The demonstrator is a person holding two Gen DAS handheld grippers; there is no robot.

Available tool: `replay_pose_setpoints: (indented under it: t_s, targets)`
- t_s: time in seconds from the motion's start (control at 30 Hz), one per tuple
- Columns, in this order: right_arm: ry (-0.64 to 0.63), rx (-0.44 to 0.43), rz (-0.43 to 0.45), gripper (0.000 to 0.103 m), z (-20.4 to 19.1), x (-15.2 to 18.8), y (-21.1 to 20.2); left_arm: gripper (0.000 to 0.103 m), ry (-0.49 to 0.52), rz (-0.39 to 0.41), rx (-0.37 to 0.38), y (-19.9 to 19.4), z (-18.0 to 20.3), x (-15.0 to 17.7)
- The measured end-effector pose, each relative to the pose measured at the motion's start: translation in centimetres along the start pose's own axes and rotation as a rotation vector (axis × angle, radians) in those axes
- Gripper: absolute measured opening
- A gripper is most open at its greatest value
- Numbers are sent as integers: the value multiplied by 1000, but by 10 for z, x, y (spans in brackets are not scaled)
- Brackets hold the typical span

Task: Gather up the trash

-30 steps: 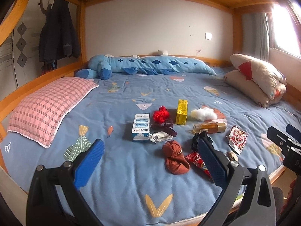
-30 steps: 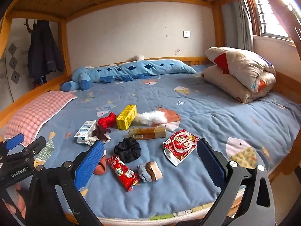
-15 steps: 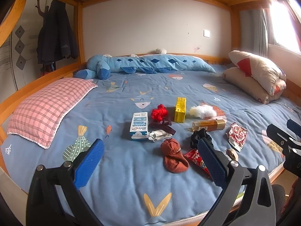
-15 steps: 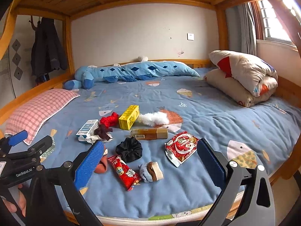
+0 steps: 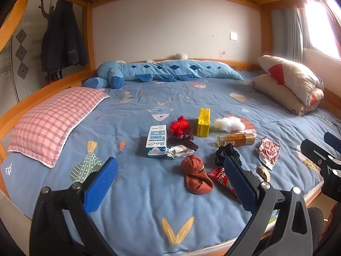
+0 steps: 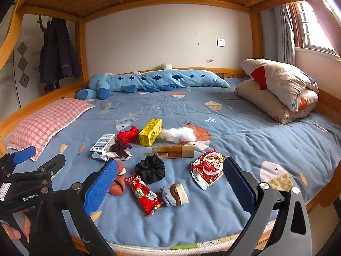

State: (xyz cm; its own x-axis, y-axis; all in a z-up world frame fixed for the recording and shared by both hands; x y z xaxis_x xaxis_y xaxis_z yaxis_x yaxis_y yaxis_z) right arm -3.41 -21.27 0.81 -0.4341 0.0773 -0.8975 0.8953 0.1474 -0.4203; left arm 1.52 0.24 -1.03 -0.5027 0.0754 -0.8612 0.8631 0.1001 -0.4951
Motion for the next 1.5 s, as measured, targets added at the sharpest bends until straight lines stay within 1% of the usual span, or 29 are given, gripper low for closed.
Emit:
replay_pose_setpoints:
  t_s: [0.53,0.87,1.13,1.23,1.37,1.5]
  targets:
    - [-11,-16,-14,95,-3,1,9,99,-7,-34,-3,13,-3,8]
    - [-14,-20,-20,95,-5,0,14,99,8,-44,1,18,1,8]
    - [5,-23,-44,95,2,5,28,99,16,-71,-5,29,8,11]
    - [12,-24,-59,95,4,9,37,99,14,-96,7,40,12,14]
    - [22,-33,-82,95,10,14,50,99,16,-144,9,64,18,21]
    - [26,-49,-106,95,11,19,64,99,21,-213,15,96,26,30]
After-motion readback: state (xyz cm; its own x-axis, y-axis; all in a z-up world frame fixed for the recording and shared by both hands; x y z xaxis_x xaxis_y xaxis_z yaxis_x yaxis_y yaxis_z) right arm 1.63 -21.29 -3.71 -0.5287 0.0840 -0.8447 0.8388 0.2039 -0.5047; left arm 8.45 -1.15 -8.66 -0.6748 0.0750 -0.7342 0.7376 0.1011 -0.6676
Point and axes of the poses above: each gripper's, at about its wrist camera, not at the fingertips, and y roughly the way its jaws point, z to its right, x to its underside, the point moved 6 cm from there along y, roughly the way its jaws point, and after that the axes turned 8 degrees about -x, right-handed, at the moved point
